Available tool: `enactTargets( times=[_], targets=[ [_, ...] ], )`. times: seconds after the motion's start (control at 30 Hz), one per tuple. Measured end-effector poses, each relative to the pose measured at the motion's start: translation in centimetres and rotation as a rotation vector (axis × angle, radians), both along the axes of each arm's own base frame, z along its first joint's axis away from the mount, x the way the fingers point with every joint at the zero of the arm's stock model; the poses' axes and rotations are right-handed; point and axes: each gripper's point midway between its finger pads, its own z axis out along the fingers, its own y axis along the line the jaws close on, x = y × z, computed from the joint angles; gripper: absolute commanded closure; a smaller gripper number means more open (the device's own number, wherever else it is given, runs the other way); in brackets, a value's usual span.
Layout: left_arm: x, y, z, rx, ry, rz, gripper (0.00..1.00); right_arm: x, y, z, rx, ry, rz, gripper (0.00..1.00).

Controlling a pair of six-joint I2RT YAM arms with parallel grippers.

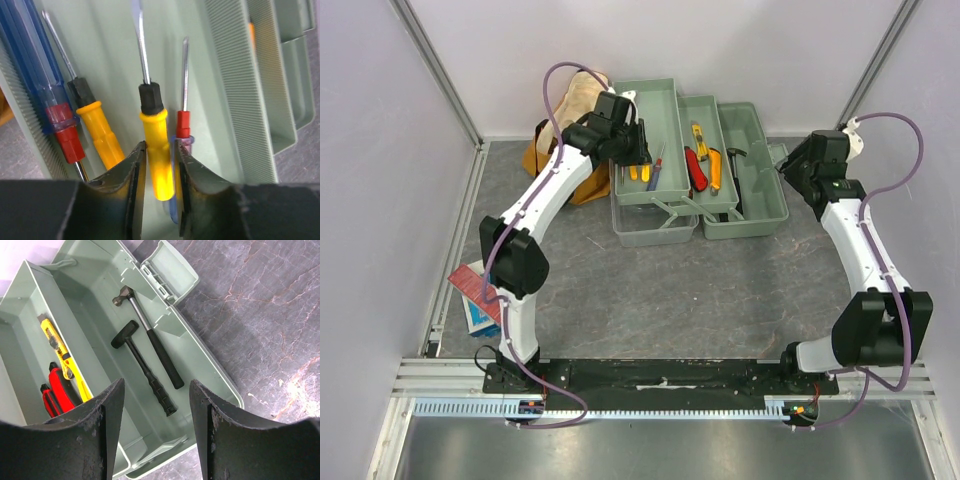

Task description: Pack the tool kit

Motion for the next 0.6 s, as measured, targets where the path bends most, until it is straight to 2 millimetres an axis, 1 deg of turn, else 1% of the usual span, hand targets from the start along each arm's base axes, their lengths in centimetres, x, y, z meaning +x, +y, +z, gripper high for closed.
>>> enactTargets(
  times=[0.07,0.1,0.13,0.2,0.27,0.4,0.53,0.6],
  targets=[
    [0.0,0.2,-1.3,0.019,0.034,0.006,0.53,0.1,0.0,-0.4,0.001,0.010,0.001,0.39],
    [0.0,0.3,-1.9,0.026,0.049,0.011,0.51,0.2,0.0,-0.6,0.000,0.015,0.000,0.39],
    [0.1,0.3,-2.3,0.031,0.059,0.015,0.48,0.3,0.0,-0.8,0.001,0.019,0.001,0.39],
    [0.1,0.4,-2.3,0.032,0.062,0.017,0.42,0.5,0.0,-1.3,0.001,0.030,0.001,0.38],
    [0.2,0.3,-1.8,0.028,0.052,0.017,0.37,0.7,-0.1,-1.9,0.001,0.043,0.001,0.37],
    [0.5,0.2,-0.6,0.015,0.025,0.018,0.35,1.2,-0.2,-2.7,-0.011,0.066,0.009,0.32],
    [0.7,0.3,0.8,-0.002,-0.003,0.017,0.34,1.7,-0.5,-2.9,-0.037,0.075,0.021,0.23],
    [0.6,0.6,1.5,-0.010,-0.015,0.018,0.34,2.0,-0.9,-2.9,-0.056,0.078,0.027,0.20]
  ],
)
